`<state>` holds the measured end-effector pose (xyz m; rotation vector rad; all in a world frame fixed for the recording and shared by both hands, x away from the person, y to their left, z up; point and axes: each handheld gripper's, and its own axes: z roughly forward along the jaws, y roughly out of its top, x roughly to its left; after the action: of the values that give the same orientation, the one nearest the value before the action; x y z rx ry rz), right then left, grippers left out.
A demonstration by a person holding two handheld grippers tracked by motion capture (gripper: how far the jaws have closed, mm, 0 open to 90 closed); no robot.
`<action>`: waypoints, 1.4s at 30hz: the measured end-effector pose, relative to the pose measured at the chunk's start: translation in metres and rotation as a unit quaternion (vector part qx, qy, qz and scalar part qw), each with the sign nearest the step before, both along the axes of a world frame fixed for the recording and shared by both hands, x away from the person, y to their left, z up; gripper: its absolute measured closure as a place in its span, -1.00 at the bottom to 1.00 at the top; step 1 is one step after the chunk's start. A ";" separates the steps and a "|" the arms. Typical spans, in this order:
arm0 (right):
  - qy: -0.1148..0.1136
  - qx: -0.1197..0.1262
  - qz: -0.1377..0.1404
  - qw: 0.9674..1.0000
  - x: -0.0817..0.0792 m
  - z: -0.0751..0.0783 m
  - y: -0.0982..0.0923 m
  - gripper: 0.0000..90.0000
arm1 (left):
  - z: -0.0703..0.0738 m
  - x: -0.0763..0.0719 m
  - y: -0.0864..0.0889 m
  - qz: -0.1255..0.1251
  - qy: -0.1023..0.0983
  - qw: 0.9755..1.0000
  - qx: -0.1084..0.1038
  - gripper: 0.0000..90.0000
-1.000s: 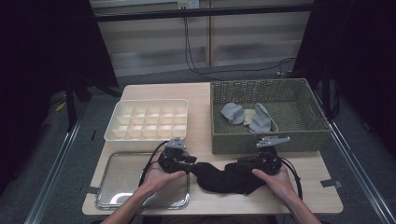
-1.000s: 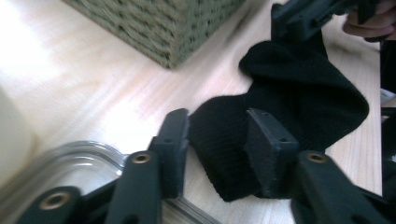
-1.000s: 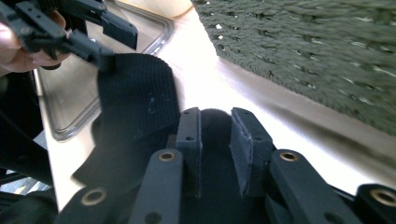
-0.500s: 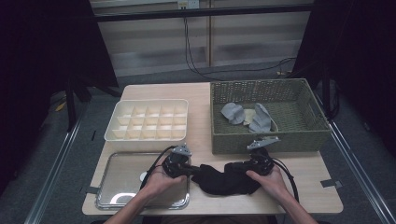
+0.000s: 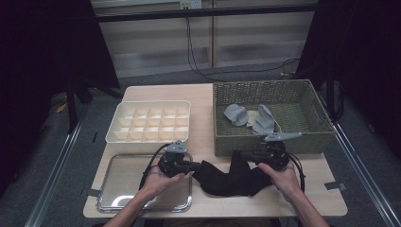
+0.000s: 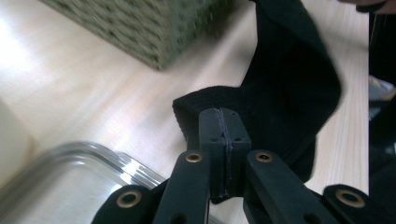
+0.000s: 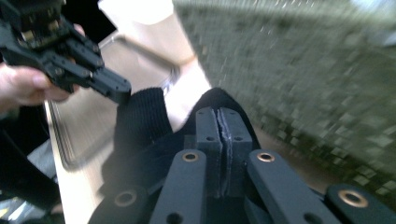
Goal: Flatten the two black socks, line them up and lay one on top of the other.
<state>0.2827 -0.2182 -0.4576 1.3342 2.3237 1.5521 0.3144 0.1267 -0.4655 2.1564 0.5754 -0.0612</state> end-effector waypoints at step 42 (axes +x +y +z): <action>0.016 0.004 -0.050 0.999 -0.052 -0.017 -0.061 0.66 | -0.007 -0.011 0.003 0.014 0.011 1.000 -0.004 0.94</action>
<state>0.2312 -0.2791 -0.4742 1.4643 2.2330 1.5223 0.3030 0.1293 -0.4722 2.1419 0.6166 -0.0706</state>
